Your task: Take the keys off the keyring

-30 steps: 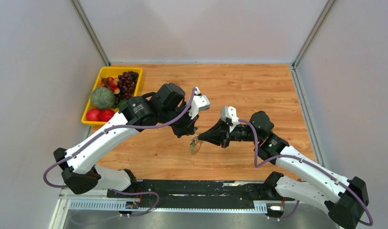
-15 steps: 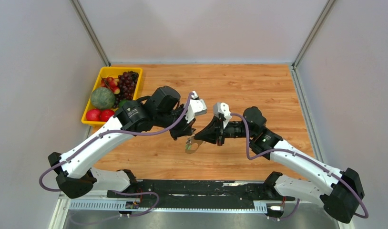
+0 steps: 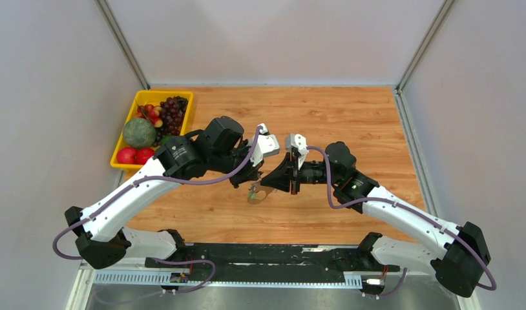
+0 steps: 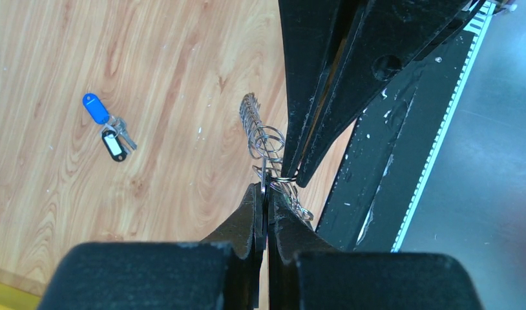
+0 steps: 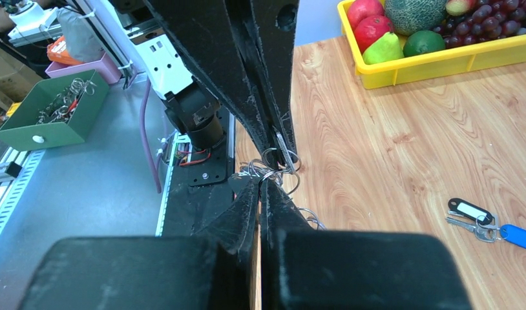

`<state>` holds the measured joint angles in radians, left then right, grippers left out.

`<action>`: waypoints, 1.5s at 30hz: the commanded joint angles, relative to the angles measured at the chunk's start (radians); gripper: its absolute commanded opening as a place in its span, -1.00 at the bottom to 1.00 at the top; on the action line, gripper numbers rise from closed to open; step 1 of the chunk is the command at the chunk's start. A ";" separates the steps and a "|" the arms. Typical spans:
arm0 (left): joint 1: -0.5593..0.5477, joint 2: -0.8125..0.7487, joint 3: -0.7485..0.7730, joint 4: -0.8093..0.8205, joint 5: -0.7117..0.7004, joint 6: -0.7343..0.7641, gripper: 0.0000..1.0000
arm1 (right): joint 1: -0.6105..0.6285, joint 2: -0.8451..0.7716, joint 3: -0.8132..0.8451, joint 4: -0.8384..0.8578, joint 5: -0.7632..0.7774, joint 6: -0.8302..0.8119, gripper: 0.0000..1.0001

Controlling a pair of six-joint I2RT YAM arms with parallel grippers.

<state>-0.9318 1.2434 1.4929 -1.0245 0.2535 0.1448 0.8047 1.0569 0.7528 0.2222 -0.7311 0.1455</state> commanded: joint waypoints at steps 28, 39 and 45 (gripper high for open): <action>-0.055 -0.049 0.033 0.065 -0.054 0.003 -1.00 | -0.041 -0.120 -0.061 -0.054 0.141 -0.015 -0.07; -0.056 -0.036 0.057 0.066 -0.029 -0.012 -1.00 | -0.041 -0.284 -0.110 -0.055 0.168 -0.065 -0.02; -0.055 -0.040 0.056 0.077 0.017 0.001 -1.00 | -0.041 -0.254 -0.084 -0.045 0.097 -0.106 -0.04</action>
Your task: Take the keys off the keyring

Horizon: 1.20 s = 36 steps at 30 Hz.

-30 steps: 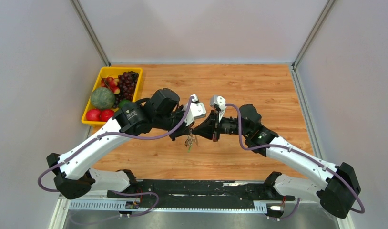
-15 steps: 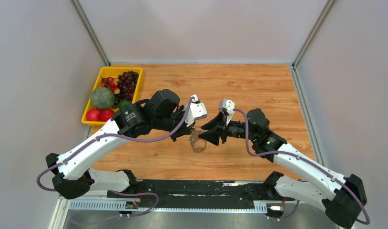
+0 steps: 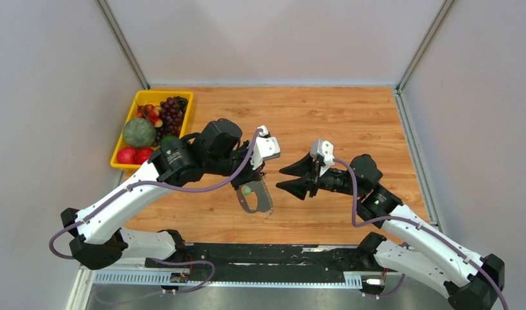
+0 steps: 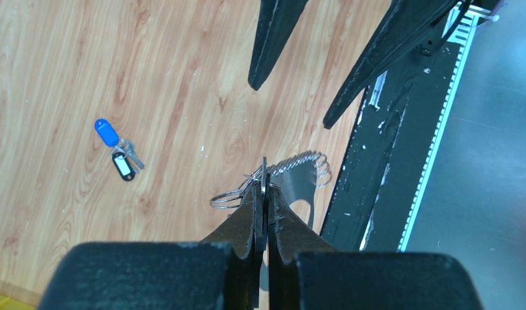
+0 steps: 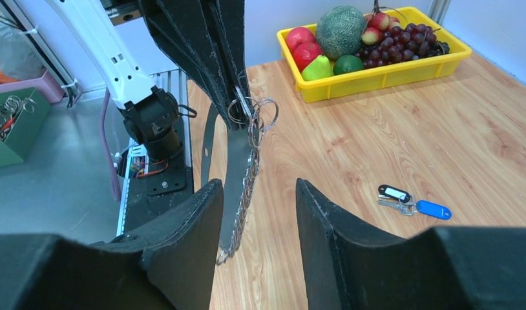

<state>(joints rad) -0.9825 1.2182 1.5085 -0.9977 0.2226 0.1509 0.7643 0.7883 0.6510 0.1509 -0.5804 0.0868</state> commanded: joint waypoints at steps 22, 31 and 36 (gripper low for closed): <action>-0.004 -0.019 0.050 0.058 0.172 0.009 -1.00 | 0.011 0.022 -0.047 0.264 -0.205 -0.119 -0.18; -0.004 -0.020 0.055 0.060 0.199 0.011 -1.00 | 0.019 0.053 -0.036 0.286 -0.230 -0.149 -0.30; -0.004 -0.018 0.055 0.063 0.203 0.011 -1.00 | 0.025 0.082 -0.023 0.287 -0.237 -0.156 -0.33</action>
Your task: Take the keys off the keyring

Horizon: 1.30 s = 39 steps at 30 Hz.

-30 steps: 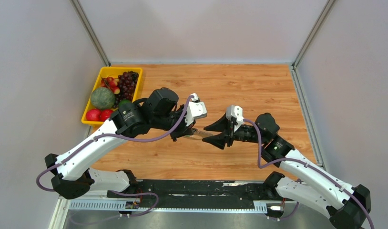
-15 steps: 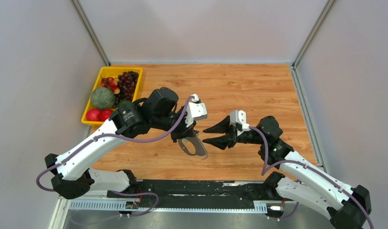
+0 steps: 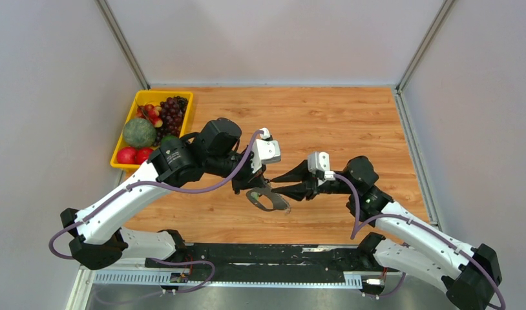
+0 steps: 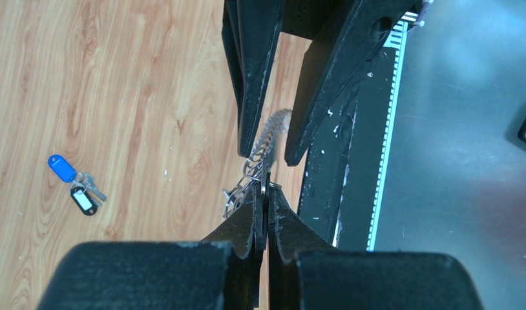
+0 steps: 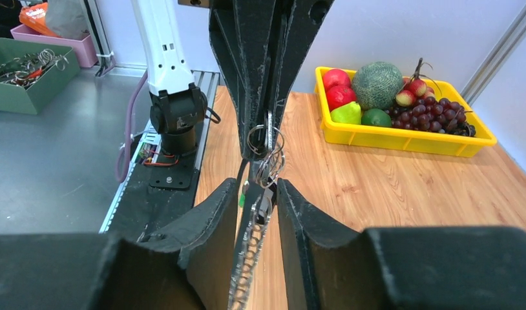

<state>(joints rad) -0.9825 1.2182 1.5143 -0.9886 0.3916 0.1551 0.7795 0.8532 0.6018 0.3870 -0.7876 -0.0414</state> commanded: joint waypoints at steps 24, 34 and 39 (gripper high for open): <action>-0.006 0.007 0.046 0.062 0.060 0.008 -1.00 | 0.031 0.025 0.016 0.106 0.017 -0.035 -0.47; -0.005 -0.008 0.047 0.066 -0.015 0.019 -1.00 | 0.031 -0.001 0.033 -0.030 0.024 -0.057 -1.00; -0.006 -0.013 0.050 0.052 -0.089 0.034 -1.00 | 0.031 -0.016 0.043 -0.125 0.043 -0.032 -1.00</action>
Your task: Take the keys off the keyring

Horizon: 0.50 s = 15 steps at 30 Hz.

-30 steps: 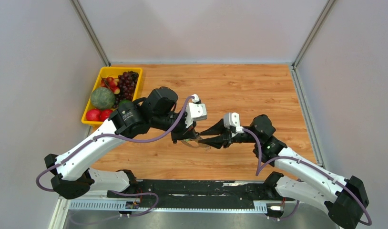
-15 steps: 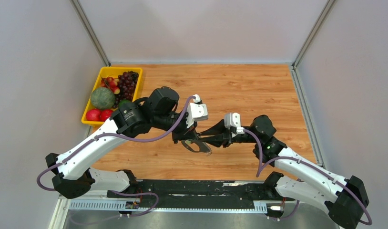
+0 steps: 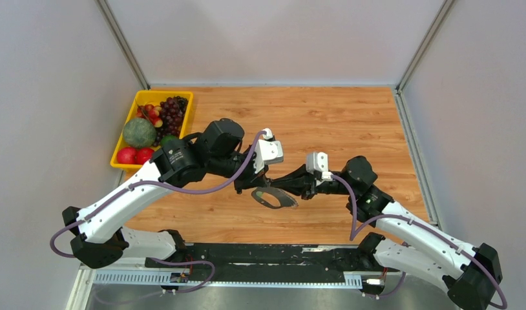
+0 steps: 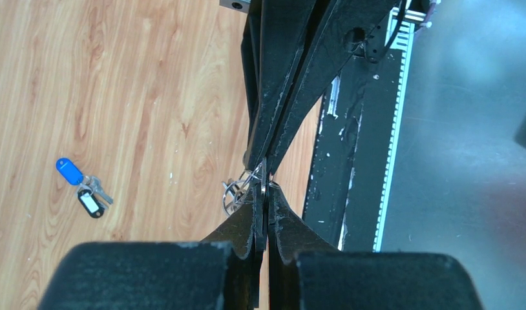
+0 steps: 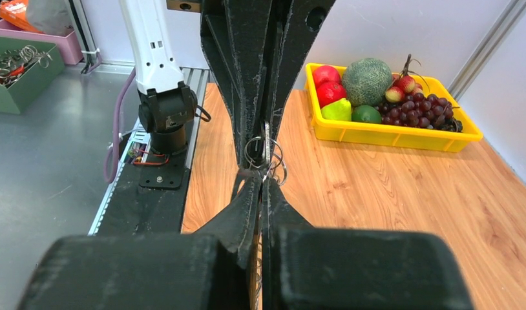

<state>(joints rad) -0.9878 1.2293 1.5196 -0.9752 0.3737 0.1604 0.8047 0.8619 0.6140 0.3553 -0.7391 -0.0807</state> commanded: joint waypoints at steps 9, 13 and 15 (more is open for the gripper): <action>-0.001 -0.011 0.051 0.017 -0.125 0.038 -1.00 | 0.005 -0.065 0.004 -0.122 -0.035 0.033 -1.00; -0.001 -0.017 0.048 0.022 -0.144 0.038 -1.00 | 0.007 -0.070 0.003 -0.139 -0.046 0.032 -1.00; -0.001 -0.017 0.043 0.025 -0.156 0.040 -1.00 | 0.006 -0.072 0.001 -0.143 -0.051 0.033 -1.00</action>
<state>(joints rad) -0.9951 1.2308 1.5200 -0.9901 0.2844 0.1677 0.8047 0.8066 0.6159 0.2687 -0.7273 -0.0692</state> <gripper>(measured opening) 0.018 0.008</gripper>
